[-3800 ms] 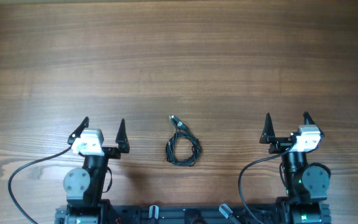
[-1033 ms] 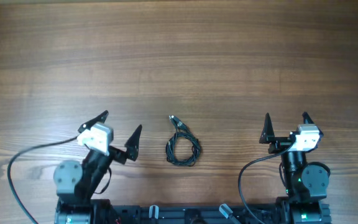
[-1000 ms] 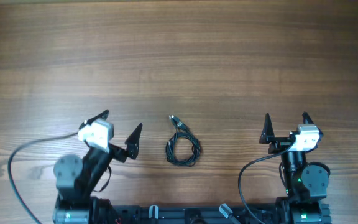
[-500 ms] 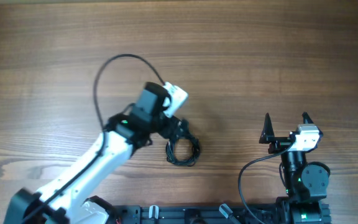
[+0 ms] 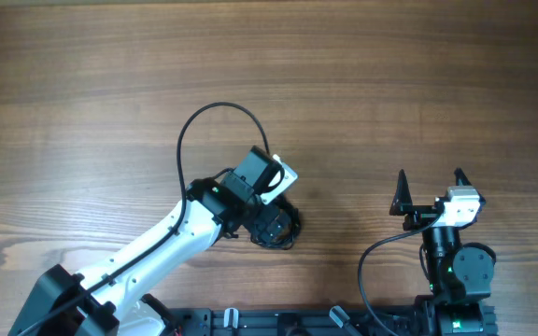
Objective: Untangle cables
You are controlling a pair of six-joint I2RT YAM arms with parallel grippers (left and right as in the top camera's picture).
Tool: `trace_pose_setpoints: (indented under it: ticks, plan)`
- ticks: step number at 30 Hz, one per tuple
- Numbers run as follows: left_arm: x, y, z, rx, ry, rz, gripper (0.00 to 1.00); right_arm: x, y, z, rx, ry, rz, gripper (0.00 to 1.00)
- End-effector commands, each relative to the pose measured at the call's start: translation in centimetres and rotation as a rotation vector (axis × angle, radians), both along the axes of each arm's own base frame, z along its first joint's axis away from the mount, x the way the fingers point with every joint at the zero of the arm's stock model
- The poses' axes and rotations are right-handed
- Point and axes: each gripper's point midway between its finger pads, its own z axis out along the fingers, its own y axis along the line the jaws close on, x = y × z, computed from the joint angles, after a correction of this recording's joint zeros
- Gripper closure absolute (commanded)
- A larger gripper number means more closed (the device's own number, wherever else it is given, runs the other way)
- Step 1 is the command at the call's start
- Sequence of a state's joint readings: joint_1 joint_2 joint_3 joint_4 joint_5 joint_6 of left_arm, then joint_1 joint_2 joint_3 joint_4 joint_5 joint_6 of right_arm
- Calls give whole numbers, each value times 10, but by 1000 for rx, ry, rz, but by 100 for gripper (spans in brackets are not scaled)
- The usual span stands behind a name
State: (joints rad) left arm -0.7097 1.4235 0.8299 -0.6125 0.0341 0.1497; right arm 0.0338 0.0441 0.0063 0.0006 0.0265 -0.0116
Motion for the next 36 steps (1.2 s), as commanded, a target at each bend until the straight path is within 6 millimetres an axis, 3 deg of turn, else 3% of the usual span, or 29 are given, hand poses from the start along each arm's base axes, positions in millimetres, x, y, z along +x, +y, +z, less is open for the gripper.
trace_pose_setpoints:
  ticks: [1,5,9,15,18,19,21,23,33,36]
  plan:
    - [-7,-7,-4,-53,83,61,0,0,2,2,15,-8,11,0]
    - [-9,-11,-3,-74,95,50,0,0,2,2,15,-8,11,0]
    - [12,-20,2,-105,8,62,0,0,2,2,15,-8,11,0]
    - [19,-5,-38,9,54,101,0,0,2,2,16,-8,11,0]
    - [18,-4,-39,15,60,101,0,0,2,2,15,-8,11,0]
    - [17,-4,-40,17,61,99,9,0,2,2,15,-8,11,0]
    - [17,-3,-41,20,64,99,14,0,2,2,15,-8,11,0]
    - [16,-2,-42,26,65,100,29,0,2,2,15,-8,11,0]
    - [15,6,-61,94,84,88,39,0,2,2,15,-8,11,0]
    - [16,6,-61,92,82,88,53,0,2,2,15,-8,11,0]
